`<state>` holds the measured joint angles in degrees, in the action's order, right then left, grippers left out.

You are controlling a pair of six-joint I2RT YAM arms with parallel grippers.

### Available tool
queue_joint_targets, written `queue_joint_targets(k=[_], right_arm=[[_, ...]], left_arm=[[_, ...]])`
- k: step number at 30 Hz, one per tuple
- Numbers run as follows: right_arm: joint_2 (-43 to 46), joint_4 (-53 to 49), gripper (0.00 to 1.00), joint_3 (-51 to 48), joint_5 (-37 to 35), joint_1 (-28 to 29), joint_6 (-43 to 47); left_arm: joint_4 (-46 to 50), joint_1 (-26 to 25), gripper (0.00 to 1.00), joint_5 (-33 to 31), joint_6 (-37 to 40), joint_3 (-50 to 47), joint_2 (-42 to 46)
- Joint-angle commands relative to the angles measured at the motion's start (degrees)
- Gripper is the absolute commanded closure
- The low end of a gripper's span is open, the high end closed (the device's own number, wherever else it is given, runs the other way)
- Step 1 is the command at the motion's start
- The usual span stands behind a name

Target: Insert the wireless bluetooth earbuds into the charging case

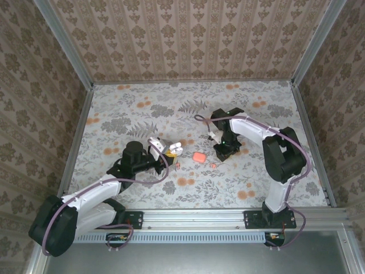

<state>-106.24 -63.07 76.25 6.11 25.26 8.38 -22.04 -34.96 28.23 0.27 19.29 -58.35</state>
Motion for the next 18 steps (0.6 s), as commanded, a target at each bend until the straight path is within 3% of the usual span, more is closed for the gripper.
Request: queue_joint_targets(k=[1,18], right_arm=[[-3.35,-5.01,0.78,2.52,1.93,-0.93,2.49],[-10.19,-2.47,0.70,4.48,1.23,-2.80,3.05]], left_arm=[[0.40,-0.37,0.93,-0.20,1.44,1.50,0.95],[1.07,-0.37,0.94,-0.59,1.65,2.07,0.51]])
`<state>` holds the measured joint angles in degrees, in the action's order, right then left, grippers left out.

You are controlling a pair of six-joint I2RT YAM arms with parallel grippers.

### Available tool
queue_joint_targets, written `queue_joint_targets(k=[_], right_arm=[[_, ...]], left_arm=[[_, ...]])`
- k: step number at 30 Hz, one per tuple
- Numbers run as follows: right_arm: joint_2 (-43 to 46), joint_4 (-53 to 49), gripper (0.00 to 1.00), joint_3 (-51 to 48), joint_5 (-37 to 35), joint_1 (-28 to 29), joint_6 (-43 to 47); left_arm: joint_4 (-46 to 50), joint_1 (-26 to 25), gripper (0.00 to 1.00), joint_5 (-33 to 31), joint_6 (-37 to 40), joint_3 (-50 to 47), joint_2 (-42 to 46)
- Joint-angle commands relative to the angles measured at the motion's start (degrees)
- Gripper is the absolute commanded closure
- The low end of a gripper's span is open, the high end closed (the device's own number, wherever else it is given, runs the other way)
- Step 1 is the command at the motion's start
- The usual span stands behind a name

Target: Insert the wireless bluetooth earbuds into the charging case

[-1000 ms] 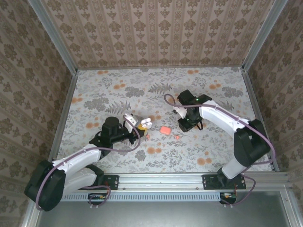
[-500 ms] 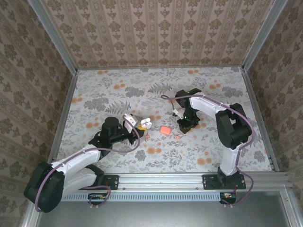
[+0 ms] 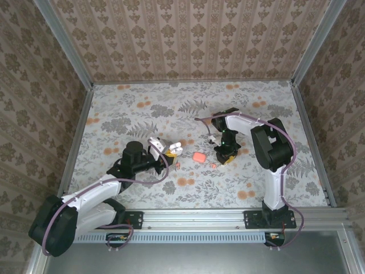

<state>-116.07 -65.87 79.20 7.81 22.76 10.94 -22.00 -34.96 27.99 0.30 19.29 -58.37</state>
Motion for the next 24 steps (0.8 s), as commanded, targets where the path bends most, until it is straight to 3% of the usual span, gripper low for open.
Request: queue_joint_targets(k=[1,8,14,18,24], right_arm=[[-0.24,0.79,0.69,1.64,-0.72,-0.31,0.25],[5.65,2.48,0.64,2.60,-3.95,-0.52,-4.99],[14.63,0.41,0.64,1.95,-5.71,-0.88,-23.36],[21.83,1.28,0.61,-5.27,-4.54,-0.88,-38.64],[30.67,12.39,0.54,-20.38,1.34,-0.77,-51.25]], left_arm=[[1.04,-0.37,0.93,-0.32,1.65,2.09,0.54],[1.15,-0.37,0.93,-0.47,1.60,2.34,0.62],[1.04,-0.38,0.93,-2.13,1.12,2.44,0.87],[1.06,-0.37,0.93,-2.41,1.03,2.51,1.22],[1.21,-0.37,0.94,-2.51,1.19,2.25,2.61]])
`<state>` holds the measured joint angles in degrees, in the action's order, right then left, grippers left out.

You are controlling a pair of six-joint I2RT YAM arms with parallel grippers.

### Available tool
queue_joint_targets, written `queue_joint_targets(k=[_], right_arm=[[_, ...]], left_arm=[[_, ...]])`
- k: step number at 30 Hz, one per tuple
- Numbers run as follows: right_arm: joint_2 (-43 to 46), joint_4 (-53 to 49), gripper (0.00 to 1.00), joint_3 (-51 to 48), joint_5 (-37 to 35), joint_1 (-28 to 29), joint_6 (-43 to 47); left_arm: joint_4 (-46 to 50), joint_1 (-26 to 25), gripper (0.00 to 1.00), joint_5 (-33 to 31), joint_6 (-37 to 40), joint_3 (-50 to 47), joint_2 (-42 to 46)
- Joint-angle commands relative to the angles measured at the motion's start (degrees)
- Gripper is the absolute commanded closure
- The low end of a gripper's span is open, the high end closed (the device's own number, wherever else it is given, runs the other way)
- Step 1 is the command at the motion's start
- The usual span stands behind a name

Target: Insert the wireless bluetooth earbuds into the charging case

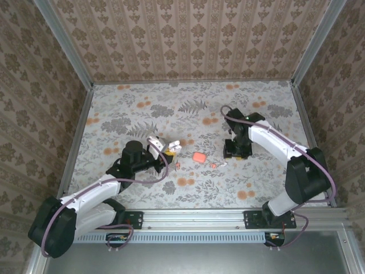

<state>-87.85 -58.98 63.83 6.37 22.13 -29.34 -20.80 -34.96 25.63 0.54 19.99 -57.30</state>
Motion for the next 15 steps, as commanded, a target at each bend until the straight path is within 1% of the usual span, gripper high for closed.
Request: queue_joint_targets(k=[1,3,6,11,15], right_arm=[[3.00,7.25,0.53,-6.70,3.14,-0.07,-12.07],[3.29,11.42,0.53,-9.35,4.79,-0.02,-13.60],[1.89,15.23,0.53,-10.96,5.23,-0.07,-14.34],[-1.49,17.17,0.54,-10.45,3.74,-0.04,-13.59],[-3.83,18.90,0.54,-10.14,4.05,-0.02,-13.42]], left_arm=[[-0.25,-0.37,0.93,-0.05,0.83,1.41,1.66],[-0.47,-0.37,0.93,0.12,0.71,1.19,1.92],[-0.65,-0.37,0.93,0.13,0.61,0.80,2.16],[-0.49,-0.37,0.93,-0.49,0.68,0.49,2.89],[-0.06,-0.37,0.93,-0.75,0.86,0.52,3.23]])
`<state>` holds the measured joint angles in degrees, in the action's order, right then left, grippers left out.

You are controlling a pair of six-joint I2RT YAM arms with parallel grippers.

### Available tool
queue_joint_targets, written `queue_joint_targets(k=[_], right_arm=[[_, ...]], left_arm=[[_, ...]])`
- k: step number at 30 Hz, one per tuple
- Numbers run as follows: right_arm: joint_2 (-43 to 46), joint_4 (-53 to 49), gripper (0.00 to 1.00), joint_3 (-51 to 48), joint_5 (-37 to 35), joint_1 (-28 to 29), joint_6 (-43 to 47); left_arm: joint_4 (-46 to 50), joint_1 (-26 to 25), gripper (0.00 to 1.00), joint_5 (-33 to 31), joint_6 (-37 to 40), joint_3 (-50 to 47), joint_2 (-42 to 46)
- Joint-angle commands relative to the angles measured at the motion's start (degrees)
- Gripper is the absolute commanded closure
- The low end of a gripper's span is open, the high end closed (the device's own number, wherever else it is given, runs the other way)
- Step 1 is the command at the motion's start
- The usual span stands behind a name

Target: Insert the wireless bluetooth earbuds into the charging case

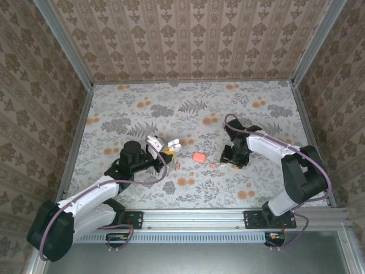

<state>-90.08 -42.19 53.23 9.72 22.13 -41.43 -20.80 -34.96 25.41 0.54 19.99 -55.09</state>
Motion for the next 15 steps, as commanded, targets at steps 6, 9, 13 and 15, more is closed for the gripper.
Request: queue_joint_targets(k=[6,9,13,15], right_arm=[[-4.48,4.50,0.56,0.55,1.80,-0.07,-0.85],[-5.35,5.05,0.57,1.26,1.99,-0.06,-0.34],[-6.41,5.71,0.57,2.31,2.30,-0.07,0.27],[-6.95,6.37,0.58,2.80,2.69,-0.02,0.54]], left_arm=[[0.62,-0.29,0.93,-0.89,1.13,0.93,1.02],[0.80,-0.28,0.93,-1.06,1.13,0.95,0.99],[1.11,-0.28,0.93,-1.20,1.29,1.32,0.97],[1.37,-0.28,0.93,-1.32,1.39,1.45,1.02]])
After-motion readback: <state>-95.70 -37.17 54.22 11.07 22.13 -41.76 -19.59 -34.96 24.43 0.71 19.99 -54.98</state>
